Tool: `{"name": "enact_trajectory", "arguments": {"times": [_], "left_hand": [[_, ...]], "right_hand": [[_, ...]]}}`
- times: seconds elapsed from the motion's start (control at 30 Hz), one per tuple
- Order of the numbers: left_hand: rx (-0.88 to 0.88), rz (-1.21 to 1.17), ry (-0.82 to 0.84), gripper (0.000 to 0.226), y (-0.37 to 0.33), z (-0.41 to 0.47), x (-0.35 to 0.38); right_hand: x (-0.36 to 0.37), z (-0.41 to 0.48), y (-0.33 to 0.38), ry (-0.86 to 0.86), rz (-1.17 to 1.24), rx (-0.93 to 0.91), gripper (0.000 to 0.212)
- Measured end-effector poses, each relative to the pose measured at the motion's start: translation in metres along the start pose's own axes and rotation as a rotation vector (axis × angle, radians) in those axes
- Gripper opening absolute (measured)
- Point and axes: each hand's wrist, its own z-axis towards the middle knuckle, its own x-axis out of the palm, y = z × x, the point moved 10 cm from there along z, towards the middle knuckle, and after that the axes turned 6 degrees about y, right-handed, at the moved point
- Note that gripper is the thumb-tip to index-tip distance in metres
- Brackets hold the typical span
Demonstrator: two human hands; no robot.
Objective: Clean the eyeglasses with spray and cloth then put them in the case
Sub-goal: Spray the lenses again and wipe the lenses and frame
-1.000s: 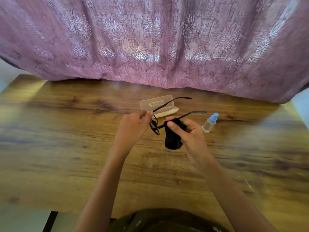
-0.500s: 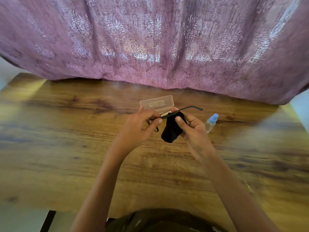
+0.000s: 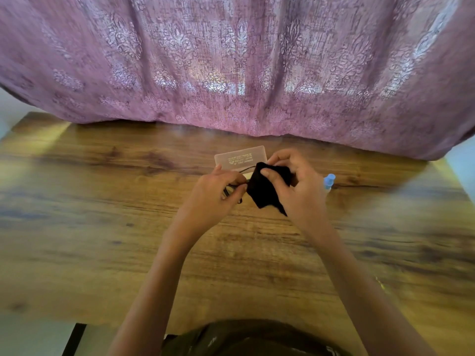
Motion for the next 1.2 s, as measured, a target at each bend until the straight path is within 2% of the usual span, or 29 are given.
{"name": "enact_trajectory", "arguments": {"times": [0.1, 0.2, 0.33, 0.47, 0.53, 0.7, 0.83, 1.0, 1.2], "left_hand": [[0.029, 0.009, -0.003, 0.007, -0.004, -0.002, 0.000], [0.040, 0.017, -0.018, 0.007, -0.006, -0.002, -0.004], [0.014, 0.027, -0.049, 0.007, -0.005, -0.001, -0.011], [0.023, 0.007, -0.050, 0.007, -0.005, -0.001, -0.014], [0.052, 0.002, -0.041, 0.008, -0.011, -0.001, -0.014], [0.057, 0.002, -0.051, 0.010, -0.015, -0.001, -0.018], [0.048, 0.003, -0.060, 0.011, -0.016, 0.000, -0.020], [0.043, 0.023, -0.081, 0.012, -0.017, -0.003, -0.027], [0.033, -0.009, -0.091, 0.011, -0.014, -0.007, -0.035]], "right_hand": [[0.004, 0.005, 0.001, -0.022, 0.038, -0.010, 0.021], [0.012, 0.006, 0.004, 0.036, 0.004, -0.040, 0.018], [0.023, 0.004, 0.016, 0.167, -0.184, -0.204, 0.016], [0.035, 0.000, 0.021, 0.301, -0.362, -0.323, 0.031], [0.035, -0.002, 0.027, 0.275, -0.466, -0.376, 0.025], [0.030, -0.001, 0.035, 0.215, -0.609, -0.411, 0.031], [0.023, 0.002, 0.030, 0.173, -0.613, -0.429, 0.019], [0.008, 0.008, 0.014, 0.168, -0.519, -0.363, 0.024], [-0.022, 0.014, -0.011, 0.079, -0.470, -0.266, 0.014]]}}
